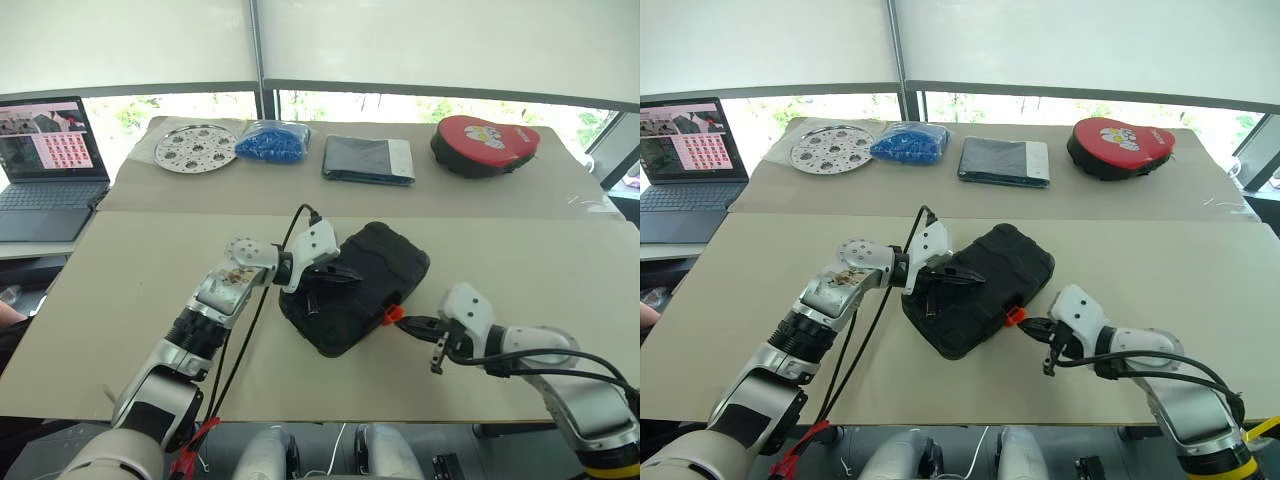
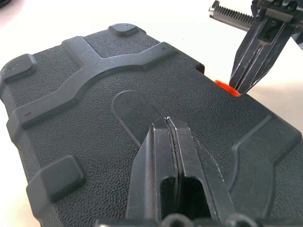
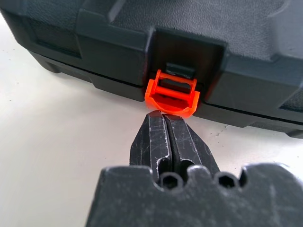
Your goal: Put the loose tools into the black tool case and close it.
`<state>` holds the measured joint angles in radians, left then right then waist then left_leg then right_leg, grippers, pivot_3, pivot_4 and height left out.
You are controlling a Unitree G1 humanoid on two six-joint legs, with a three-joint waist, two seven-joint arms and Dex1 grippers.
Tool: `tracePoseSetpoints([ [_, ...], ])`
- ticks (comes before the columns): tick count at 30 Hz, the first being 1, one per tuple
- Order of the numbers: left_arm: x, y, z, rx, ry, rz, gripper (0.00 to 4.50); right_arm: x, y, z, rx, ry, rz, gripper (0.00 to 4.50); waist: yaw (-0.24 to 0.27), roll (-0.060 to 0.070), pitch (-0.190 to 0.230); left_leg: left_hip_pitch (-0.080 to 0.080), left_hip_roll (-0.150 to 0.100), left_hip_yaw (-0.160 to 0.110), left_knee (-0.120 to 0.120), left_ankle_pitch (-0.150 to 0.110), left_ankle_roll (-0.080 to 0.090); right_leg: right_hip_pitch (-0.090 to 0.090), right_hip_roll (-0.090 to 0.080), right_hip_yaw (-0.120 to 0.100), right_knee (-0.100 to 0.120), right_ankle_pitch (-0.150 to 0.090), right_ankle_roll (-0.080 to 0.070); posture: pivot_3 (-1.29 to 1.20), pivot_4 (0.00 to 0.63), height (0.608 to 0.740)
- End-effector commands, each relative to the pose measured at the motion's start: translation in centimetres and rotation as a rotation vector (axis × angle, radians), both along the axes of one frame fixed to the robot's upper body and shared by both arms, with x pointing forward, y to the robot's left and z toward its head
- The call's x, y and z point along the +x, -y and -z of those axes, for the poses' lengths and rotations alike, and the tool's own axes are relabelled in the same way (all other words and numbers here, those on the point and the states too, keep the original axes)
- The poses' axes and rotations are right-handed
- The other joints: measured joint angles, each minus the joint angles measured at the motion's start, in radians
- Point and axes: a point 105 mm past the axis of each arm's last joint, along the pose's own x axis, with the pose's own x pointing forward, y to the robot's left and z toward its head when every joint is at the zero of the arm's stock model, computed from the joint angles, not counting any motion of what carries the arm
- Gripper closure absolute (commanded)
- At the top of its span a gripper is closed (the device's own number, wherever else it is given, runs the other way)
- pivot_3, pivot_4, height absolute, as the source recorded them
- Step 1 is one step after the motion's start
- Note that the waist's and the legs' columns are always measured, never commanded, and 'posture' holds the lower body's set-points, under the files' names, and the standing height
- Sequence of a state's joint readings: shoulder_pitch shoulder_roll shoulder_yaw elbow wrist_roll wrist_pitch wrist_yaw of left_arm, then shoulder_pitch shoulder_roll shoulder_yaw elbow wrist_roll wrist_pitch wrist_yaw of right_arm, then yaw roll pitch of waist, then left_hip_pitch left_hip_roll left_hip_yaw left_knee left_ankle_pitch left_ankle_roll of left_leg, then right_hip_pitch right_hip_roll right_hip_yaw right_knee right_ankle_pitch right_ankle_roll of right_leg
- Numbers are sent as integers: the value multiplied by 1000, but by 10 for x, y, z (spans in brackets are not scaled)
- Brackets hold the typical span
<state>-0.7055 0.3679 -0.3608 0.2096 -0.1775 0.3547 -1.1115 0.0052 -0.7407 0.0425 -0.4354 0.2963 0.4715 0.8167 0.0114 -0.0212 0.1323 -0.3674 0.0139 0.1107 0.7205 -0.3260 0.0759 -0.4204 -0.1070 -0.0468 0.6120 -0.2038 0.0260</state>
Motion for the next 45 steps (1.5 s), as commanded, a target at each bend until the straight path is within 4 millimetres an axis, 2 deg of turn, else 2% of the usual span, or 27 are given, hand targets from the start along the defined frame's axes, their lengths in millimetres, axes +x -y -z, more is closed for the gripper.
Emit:
tracePoseSetpoints([
  [1, -5, -11, 41, 112, -124, -45, 4449, 4, -12, -24, 65, 113, -39, 4500, -1, 0, 0, 0, 0, 0, 0, 0, 0, 0, 0, 0, 0, 0, 0, 0, 150, 740],
  [9, -5, -12, 41, 112, -128, -45, 4449, -3, -7, -37, 184, 149, 20, 4500, -3, 0, 0, 0, 0, 0, 0, 0, 0, -1, 0, 0, 1, 0, 0, 0, 150, 740],
  [14, -7, -10, 43, 111, -136, -44, 4449, -2, -6, -41, 200, 209, 39, 4500, -1, 1, -1, 1, 0, 0, 0, 0, 0, 0, 0, 1, 1, 0, 0, 0, 150, 740],
  [20, -9, -10, 44, 116, -145, -37, 4449, 0, -9, -34, 190, 197, 41, 4500, 0, 1, -1, 1, 0, 0, 0, 0, 0, 0, 0, 1, 0, 0, 0, 0, 150, 740],
  [26, -8, -14, 44, 122, -148, -46, 4449, -9, 0, -43, 229, 181, 63, 4500, 0, 1, -1, 1, 0, 0, -1, 0, 0, 0, 0, 1, 0, 0, 0, 0, 150, 740],
  [31, -10, -17, 46, 127, -154, -52, 4449, -21, 7, -35, 216, 112, 76, 4500, -1, 1, -1, 1, 1, 0, -1, 0, 0, 0, 0, 1, 0, 0, 0, 0, 150, 740],
  [36, -11, -14, 47, 128, -158, -44, 4449, -14, 4, -9, 128, 63, 78, 4500, -2, 1, -2, 2, 1, 0, -2, -1, 1, 0, 0, 2, 0, 0, 0, 0, 150, 740],
  [45, -12, -16, 48, 135, -163, -48, 4449, 2, -13, -19, 181, 132, 38, 4500, -2, 2, -2, 2, 0, 0, -2, -1, 1, 0, 0, 1, 0, 0, -1, 0, 150, 740],
])
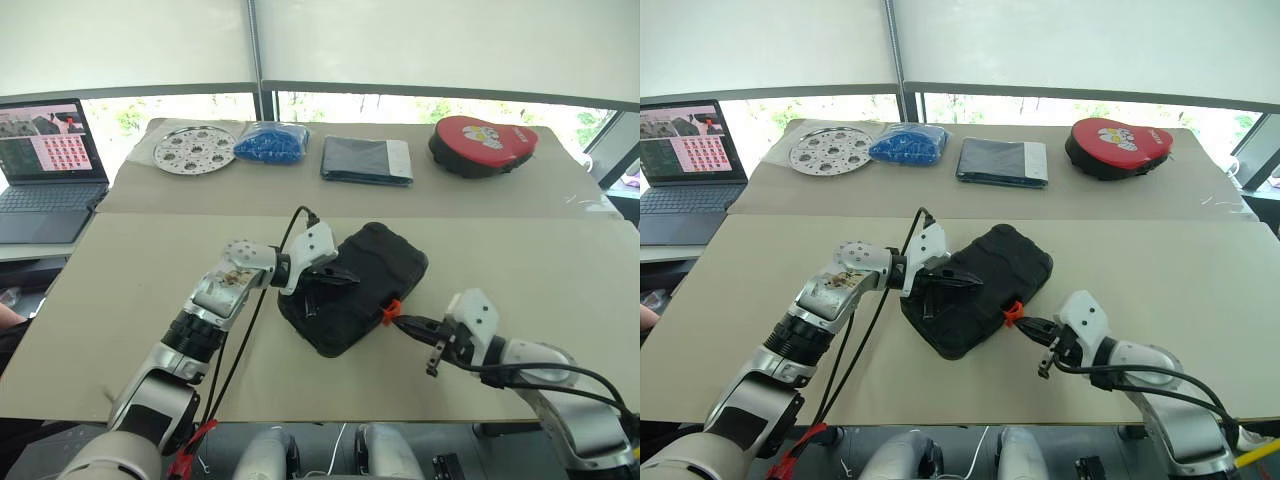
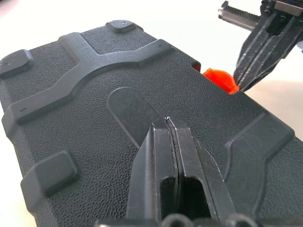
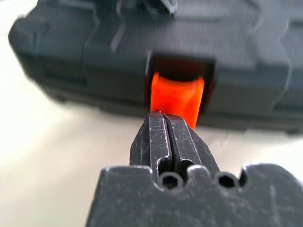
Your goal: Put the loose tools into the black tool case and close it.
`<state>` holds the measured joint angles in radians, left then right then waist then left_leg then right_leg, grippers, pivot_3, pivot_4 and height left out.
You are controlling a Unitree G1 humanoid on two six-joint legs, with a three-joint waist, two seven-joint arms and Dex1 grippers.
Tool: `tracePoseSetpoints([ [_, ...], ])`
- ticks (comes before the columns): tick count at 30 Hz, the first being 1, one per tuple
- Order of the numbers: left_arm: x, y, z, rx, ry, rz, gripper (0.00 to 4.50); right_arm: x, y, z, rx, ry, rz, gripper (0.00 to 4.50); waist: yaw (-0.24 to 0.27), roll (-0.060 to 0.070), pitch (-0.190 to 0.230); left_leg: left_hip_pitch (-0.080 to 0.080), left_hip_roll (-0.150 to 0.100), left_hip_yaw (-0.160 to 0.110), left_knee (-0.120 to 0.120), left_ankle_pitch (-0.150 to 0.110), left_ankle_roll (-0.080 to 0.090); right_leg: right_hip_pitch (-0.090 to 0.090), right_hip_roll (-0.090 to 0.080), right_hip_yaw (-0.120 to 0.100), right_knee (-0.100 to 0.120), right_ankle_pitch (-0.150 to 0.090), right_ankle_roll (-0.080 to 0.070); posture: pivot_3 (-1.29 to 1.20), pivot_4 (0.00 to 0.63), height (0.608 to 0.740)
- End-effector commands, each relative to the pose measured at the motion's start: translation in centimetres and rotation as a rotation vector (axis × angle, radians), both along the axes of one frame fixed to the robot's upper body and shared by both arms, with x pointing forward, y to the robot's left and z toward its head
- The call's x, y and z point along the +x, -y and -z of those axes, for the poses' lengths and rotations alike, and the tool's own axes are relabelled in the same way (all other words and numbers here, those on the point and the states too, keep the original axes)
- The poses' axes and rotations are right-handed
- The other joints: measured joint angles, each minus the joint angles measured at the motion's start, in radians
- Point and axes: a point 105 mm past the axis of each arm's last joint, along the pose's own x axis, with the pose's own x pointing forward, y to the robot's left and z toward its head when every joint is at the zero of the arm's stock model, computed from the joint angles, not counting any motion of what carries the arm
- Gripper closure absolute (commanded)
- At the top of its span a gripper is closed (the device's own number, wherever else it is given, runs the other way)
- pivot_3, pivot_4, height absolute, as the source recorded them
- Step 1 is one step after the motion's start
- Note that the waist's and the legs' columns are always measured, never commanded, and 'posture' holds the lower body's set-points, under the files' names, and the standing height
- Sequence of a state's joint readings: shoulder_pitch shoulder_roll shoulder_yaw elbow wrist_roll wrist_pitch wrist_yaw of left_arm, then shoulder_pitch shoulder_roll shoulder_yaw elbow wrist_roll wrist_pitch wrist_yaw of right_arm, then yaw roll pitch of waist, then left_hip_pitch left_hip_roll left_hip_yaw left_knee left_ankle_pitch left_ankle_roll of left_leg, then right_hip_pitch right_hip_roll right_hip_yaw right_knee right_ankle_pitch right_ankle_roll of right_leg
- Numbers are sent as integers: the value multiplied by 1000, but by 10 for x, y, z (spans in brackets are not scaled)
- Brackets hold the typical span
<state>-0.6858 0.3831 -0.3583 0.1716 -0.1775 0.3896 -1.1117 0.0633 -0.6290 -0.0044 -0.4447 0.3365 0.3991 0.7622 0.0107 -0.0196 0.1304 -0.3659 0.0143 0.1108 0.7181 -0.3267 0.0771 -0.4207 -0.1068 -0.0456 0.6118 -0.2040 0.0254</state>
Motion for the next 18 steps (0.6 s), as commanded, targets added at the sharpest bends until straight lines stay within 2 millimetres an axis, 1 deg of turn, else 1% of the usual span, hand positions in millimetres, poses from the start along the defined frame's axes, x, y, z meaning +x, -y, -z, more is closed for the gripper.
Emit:
tracePoseSetpoints([
  [1, -9, -13, 46, 123, -150, -39, 4449, 4, -7, -14, 29, 81, -21, 4500, -2, 0, 0, 0, 0, 0, 0, 0, 0, 0, 0, 0, 0, 0, 0, 0, 150, 740],
  [4, -9, -13, 47, 123, -154, -41, 4449, 5, -8, -15, 34, 85, -20, 4500, -5, 0, 0, 1, 0, 0, 0, 0, 0, 0, 0, 1, 1, 0, 0, 0, 150, 740],
  [7, -9, -12, 47, 123, -156, -42, 4449, 7, -9, -12, 27, 80, -19, 4500, -6, 0, 0, 2, 0, 0, 0, 0, 0, 0, 0, 1, 1, 0, 0, 0, 150, 740],
  [13, -8, -11, 48, 127, -156, -36, 4449, 14, -9, 2, -15, 43, 1, 4500, -13, -1, -1, 5, 1, 1, -2, 0, 0, 2, 1, 2, 1, 1, -1, 0, 150, 740],
  [15, -8, -10, 48, 130, -156, -33, 4449, 12, -8, 7, -27, 8, 2, 4500, -14, -1, -1, 5, 1, 1, -2, 1, -1, 2, 1, 3, 1, 1, -2, 0, 150, 740],
  [18, -7, -11, 49, 134, -159, -34, 4449, 9, -9, 6, -27, 4, -2, 4500, -13, -1, -1, 5, 1, 1, -2, 1, -1, 1, 0, 3, 1, 1, -2, 0, 150, 740],
])
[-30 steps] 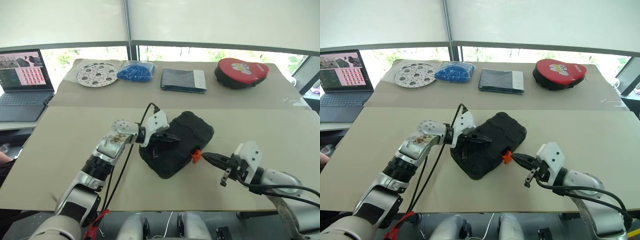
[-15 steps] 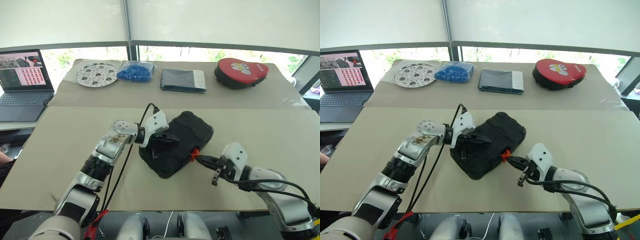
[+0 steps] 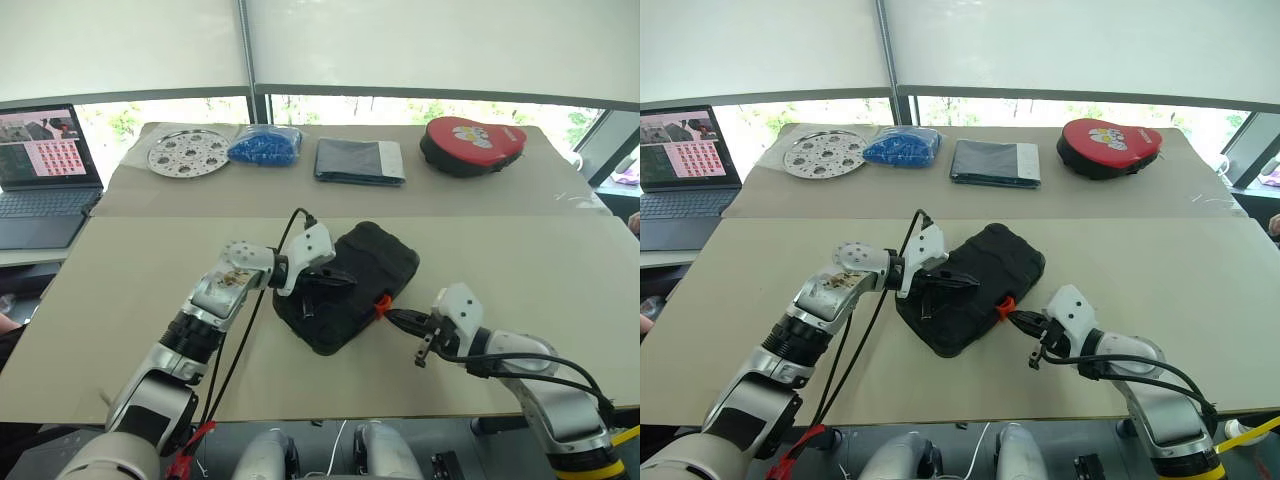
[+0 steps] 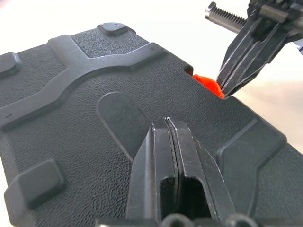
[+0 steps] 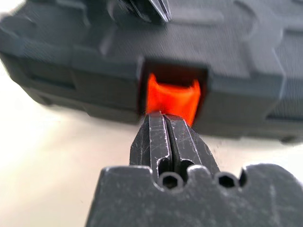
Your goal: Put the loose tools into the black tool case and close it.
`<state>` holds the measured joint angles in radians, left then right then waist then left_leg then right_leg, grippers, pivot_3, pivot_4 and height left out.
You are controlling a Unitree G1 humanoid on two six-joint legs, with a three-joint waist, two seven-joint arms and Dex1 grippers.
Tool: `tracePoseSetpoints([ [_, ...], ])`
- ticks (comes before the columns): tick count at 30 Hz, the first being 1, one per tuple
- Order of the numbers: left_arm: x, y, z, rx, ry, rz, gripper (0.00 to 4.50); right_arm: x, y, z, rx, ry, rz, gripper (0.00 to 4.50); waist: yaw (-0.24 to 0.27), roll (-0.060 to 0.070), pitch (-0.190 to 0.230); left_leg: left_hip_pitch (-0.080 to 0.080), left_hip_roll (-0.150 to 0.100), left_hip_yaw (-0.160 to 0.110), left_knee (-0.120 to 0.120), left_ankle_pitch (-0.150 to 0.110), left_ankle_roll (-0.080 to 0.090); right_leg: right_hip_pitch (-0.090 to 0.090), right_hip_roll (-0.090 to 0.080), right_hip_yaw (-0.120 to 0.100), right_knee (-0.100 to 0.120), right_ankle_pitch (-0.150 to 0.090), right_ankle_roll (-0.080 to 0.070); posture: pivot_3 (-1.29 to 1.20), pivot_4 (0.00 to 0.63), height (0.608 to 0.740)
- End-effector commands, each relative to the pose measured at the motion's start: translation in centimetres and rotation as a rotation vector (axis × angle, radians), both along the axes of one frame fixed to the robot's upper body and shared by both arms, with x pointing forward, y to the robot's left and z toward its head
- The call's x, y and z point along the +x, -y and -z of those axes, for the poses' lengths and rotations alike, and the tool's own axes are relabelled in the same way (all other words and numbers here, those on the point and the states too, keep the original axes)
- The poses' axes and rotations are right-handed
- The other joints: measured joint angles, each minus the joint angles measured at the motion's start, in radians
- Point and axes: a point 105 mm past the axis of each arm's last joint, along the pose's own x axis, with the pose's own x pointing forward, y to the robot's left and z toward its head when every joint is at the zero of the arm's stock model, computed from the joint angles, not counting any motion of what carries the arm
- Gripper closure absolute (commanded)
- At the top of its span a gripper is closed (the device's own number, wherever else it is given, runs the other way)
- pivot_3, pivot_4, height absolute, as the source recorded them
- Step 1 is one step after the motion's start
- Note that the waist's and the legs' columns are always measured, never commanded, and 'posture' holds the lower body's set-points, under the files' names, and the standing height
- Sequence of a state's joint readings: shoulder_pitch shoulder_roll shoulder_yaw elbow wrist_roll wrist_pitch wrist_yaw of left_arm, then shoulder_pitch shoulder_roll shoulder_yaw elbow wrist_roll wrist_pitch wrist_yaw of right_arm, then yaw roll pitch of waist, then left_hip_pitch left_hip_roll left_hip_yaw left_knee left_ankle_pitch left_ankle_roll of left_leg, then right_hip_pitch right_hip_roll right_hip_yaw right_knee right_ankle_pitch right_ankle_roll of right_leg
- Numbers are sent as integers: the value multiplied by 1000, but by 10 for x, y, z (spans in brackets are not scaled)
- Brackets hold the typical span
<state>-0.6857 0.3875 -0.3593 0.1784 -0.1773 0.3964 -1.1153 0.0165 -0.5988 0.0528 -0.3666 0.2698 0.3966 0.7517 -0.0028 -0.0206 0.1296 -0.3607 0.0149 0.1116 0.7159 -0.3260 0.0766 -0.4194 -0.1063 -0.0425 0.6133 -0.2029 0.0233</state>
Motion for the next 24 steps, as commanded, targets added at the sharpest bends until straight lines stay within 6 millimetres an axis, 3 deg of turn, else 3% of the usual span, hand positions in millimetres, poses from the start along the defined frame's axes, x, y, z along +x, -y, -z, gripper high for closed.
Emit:
tracePoseSetpoints([
  [1, -8, -9, 47, 128, -149, -29, 4449, -1, -6, -10, 6, 39, -15, 4500, 2, 0, 0, 0, 0, 0, 0, 0, 0, 0, 0, 0, 0, 0, 0, 0, 150, 740],
  [11, -9, -12, 62, 188, -200, -68, 4449, 8, -10, -15, 18, 77, -13, 4500, 2, 0, 0, 0, 0, 0, 0, 0, 0, 0, 0, 0, -1, 0, 0, 0, 150, 740],
  [24, -31, -18, 80, 242, -314, -40, 4449, 18, -24, -23, 50, 139, -41, 4500, -6, 0, -1, 1, 0, 0, -2, 0, 0, -1, 0, 1, -1, 0, -1, 0, 150, 740],
])
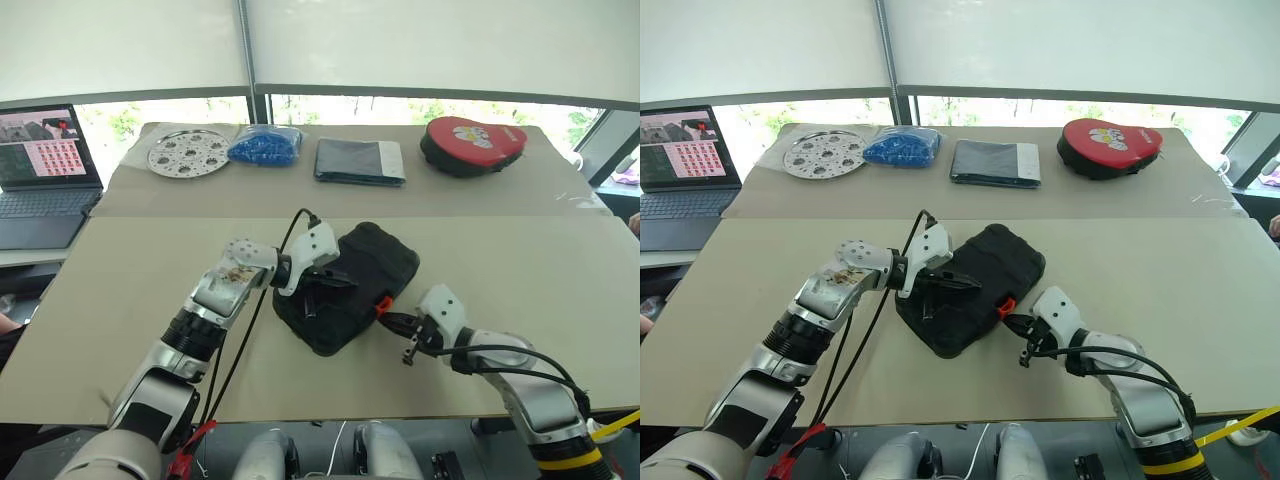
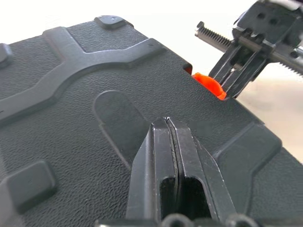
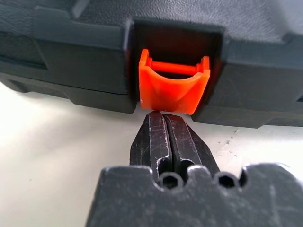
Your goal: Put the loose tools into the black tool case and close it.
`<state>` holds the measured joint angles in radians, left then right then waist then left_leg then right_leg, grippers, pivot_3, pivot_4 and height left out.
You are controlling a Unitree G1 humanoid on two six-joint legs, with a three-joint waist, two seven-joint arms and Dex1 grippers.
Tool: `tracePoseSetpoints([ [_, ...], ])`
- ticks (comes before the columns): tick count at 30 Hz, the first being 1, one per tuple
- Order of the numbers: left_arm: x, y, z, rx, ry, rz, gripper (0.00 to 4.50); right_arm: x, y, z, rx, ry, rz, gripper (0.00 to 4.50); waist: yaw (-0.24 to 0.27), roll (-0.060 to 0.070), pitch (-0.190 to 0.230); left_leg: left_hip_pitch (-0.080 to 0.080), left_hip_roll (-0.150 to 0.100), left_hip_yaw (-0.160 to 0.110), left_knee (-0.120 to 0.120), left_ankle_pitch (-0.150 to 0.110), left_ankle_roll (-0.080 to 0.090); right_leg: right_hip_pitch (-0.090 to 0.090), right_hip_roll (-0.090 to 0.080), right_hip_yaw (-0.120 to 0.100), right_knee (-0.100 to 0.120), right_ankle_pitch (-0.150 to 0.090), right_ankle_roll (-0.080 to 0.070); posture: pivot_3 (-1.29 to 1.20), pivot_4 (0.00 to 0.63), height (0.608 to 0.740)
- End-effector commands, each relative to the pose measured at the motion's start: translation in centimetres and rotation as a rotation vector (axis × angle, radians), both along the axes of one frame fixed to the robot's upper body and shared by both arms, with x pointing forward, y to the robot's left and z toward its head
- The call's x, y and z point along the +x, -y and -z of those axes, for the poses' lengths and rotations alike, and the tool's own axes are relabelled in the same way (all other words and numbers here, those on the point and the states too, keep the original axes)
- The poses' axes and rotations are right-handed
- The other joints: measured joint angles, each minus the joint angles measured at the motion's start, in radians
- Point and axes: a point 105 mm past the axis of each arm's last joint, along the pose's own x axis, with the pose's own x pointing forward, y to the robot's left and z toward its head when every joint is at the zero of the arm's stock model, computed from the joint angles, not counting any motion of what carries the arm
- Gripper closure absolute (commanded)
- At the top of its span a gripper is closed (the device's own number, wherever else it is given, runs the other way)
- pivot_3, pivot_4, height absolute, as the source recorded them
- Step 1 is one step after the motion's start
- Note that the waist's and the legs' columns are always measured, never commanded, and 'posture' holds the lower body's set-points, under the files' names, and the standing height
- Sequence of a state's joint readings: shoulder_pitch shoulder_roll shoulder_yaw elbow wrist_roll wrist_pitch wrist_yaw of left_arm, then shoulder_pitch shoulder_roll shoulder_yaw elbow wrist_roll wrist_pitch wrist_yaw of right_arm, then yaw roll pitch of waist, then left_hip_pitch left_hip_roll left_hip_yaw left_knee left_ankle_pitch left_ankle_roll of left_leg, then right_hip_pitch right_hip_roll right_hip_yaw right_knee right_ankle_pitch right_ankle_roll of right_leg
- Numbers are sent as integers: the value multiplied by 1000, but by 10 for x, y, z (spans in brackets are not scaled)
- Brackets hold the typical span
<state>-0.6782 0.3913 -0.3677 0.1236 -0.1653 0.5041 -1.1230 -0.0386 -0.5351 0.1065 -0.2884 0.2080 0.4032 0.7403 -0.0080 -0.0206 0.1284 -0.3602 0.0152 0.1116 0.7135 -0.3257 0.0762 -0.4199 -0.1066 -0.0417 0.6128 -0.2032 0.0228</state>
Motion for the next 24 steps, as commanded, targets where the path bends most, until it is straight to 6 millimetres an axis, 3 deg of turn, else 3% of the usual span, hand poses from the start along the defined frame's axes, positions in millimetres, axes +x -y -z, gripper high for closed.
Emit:
tracePoseSetpoints([
  [1, -24, -19, 75, 195, -250, -34, 4449, 7, -12, -37, 55, 168, -50, 4500, -2, 0, 0, 0, 0, 0, 0, 0, 0, 0, 0, 0, 0, 0, 0, 0, 150, 740],
  [5, -17, -16, 52, 61, -138, -26, 4449, 0, -2, -34, 29, 156, -61, 4500, -3, 0, 0, 1, 0, 0, -1, 0, 0, 0, 0, 0, 0, 0, 0, 0, 150, 740],
  [7, -12, -17, 10, -159, -30, -22, 4449, -7, 15, -34, 16, 142, -53, 4500, -4, 2, 0, 0, 0, 0, -2, 0, 0, -1, -1, 0, 0, 0, 0, 0, 150, 740],
  [8, -16, -22, -16, -279, 38, 7, 4214, -10, 25, -36, 15, 138, -46, 4500, -4, 3, 1, -1, 0, 0, -2, 0, 0, -2, -2, 0, 0, 0, 0, 0, 150, 740],
  [10, -21, -40, -36, -337, 108, 16, 3808, -16, 40, -39, 25, 110, -43, 4500, -2, 3, 3, -3, 1, 0, -3, 1, -2, -4, -5, -1, 0, 0, 0, 0, 150, 740],
  [11, -24, -51, -37, -312, 125, 10, 3363, -19, 47, -40, 22, 93, -46, 3885, -3, 3, 5, -5, 1, 0, -2, 4, -7, -5, -6, -2, 0, 0, 0, 0, 150, 740],
  [16, -33, -120, -31, -222, 183, -189, 1555, -20, 83, -53, -102, 231, -56, 2267, -5, 4, 9, -8, 0, 0, -3, 5, -9, -8, -3, -3, -2, 0, 0, 0, 150, 740],
  [20, -56, -173, -4, -96, 193, -356, 124, -30, 97, -63, -66, 315, -163, 924, -1, 3, 11, -8, 0, 0, -3, 3, -5, -7, -5, -4, -4, -2, 2, 0, 150, 740],
  [22, -69, -193, 10, -58, 178, -422, 0, -32, 106, -64, -49, 271, -179, 230, 3, 4, 13, -8, 0, 0, -3, 2, -5, -6, -6, -5, -5, -2, 3, 0, 150, 740],
  [24, -77, -214, 17, -33, 207, -499, 0, -36, 114, -61, -49, 238, -200, 30, 12, 4, 14, -9, -1, 0, -2, 2, -4, -6, -9, -6, -6, -2, 3, 0, 150, 740],
])
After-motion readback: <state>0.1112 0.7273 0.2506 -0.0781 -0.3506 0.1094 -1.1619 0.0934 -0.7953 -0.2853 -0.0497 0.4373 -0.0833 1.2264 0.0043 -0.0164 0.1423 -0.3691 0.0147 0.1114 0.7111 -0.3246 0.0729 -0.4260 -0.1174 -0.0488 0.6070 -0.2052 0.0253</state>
